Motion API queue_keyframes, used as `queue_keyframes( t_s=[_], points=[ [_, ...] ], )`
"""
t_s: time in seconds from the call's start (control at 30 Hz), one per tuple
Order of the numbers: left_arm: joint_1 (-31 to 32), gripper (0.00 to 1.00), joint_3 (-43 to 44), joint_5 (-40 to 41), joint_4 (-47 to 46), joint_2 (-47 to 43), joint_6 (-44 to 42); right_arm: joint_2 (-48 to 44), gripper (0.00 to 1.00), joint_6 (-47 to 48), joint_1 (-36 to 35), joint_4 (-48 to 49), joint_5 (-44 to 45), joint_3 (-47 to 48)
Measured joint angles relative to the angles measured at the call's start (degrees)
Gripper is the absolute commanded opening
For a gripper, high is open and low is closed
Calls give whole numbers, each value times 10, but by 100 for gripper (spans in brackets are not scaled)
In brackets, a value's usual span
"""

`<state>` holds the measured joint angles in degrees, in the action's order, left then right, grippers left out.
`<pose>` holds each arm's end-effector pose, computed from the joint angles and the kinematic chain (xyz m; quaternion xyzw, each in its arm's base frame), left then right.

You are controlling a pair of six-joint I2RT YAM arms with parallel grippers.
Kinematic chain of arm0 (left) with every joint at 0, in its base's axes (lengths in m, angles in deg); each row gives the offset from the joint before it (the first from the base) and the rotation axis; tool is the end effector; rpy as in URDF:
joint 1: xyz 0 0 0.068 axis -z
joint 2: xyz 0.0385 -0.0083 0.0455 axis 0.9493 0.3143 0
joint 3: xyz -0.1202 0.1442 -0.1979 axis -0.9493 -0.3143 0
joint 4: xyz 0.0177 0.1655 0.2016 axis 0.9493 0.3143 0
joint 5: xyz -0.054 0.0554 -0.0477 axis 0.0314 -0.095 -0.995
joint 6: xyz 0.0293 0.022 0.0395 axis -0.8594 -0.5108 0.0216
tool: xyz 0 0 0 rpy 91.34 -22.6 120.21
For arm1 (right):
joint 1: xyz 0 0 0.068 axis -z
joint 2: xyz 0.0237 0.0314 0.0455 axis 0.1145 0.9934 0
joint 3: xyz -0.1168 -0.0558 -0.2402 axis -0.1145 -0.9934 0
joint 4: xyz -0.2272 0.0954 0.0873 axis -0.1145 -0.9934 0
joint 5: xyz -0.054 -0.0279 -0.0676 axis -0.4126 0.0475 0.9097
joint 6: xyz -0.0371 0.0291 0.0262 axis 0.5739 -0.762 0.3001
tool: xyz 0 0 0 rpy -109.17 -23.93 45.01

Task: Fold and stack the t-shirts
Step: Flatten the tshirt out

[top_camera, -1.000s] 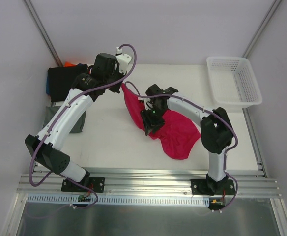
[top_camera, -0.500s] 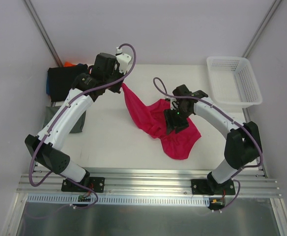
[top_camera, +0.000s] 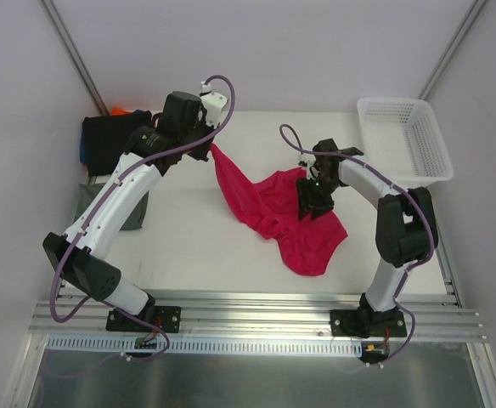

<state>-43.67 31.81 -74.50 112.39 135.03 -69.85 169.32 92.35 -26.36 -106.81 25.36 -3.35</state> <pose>0.2919 -0.1530 0.4239 0.2553 0.8267 -0.0642 0.4972 0.3321 0.1314 0.2094 -0.2717 0.9404 0.1687 0.1154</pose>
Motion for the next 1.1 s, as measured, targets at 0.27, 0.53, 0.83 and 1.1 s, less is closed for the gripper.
queue_keyframes(
  t_s=[0.27,0.53,0.83,1.1],
  points=[
    [0,0,0,0,0,0,0,23,48,6,8,10,-19,29],
    [0,0,0,0,0,0,0,28,46,2,9,14,-56,32],
    [0,0,0,0,0,0,0,28,41,-16,9,26,-113,15],
    [0,0,0,0,0,0,0,31,18,-30,9,39,-147,7]
  ],
)
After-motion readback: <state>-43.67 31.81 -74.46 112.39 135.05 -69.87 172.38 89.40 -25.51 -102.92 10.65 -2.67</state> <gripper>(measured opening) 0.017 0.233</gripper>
